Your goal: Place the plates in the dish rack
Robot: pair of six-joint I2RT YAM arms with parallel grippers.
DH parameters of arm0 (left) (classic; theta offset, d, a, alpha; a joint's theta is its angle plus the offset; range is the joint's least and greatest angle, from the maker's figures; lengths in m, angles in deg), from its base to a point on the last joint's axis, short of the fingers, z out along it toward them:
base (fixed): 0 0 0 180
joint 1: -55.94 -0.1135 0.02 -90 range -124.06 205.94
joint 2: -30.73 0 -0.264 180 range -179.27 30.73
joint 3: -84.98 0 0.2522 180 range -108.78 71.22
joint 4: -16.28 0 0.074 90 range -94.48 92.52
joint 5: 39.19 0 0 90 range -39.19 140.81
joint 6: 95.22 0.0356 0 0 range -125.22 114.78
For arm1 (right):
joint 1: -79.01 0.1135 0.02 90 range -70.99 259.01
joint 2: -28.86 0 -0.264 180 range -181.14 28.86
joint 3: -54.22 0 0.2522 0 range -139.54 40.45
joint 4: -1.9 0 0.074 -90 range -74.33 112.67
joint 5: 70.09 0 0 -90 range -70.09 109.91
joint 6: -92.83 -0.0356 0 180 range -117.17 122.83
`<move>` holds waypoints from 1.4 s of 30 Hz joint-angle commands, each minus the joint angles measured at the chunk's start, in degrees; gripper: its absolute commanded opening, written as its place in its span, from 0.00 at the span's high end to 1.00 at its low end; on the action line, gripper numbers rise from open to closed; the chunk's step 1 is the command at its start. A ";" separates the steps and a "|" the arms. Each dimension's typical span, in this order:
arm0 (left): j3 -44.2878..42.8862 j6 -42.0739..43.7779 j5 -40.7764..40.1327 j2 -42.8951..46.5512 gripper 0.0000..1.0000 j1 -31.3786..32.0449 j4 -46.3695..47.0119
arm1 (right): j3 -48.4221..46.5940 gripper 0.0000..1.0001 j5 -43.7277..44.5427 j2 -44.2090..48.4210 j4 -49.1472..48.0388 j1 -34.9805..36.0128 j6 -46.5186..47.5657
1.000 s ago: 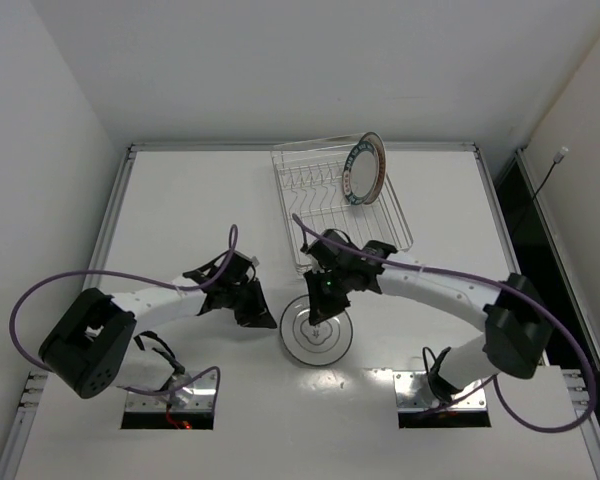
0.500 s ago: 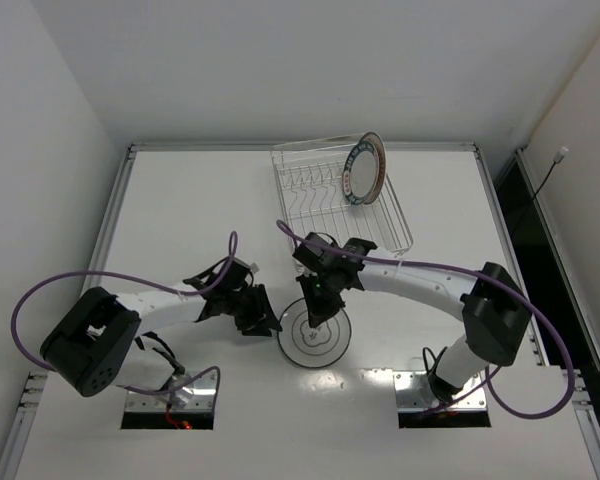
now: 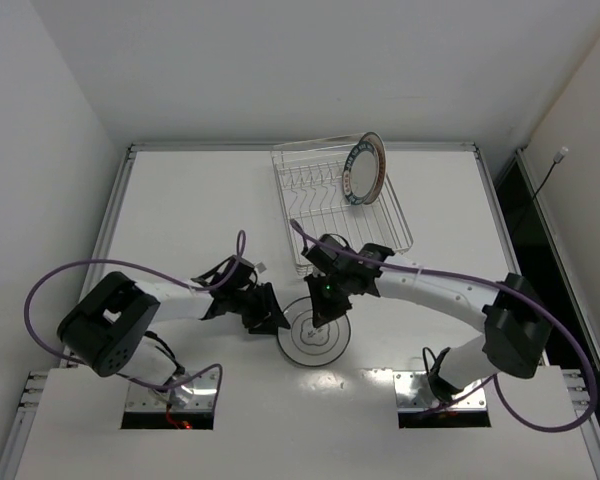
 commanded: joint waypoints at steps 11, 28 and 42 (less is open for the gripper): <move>-2.15 3.84 0.87 -1.13 1.00 1.12 4.43 | 3.00 1.00 1.30 15.23 -3.49 -4.14 0.67; -13.74 6.04 2.36 30.00 1.00 -1.26 -4.10 | 14.59 0.26 2.81 44.24 -13.32 -14.16 3.40; -13.05 3.57 6.40 31.15 1.00 -1.26 1.02 | 16.19 1.00 -2.02 44.07 -22.64 -17.59 1.82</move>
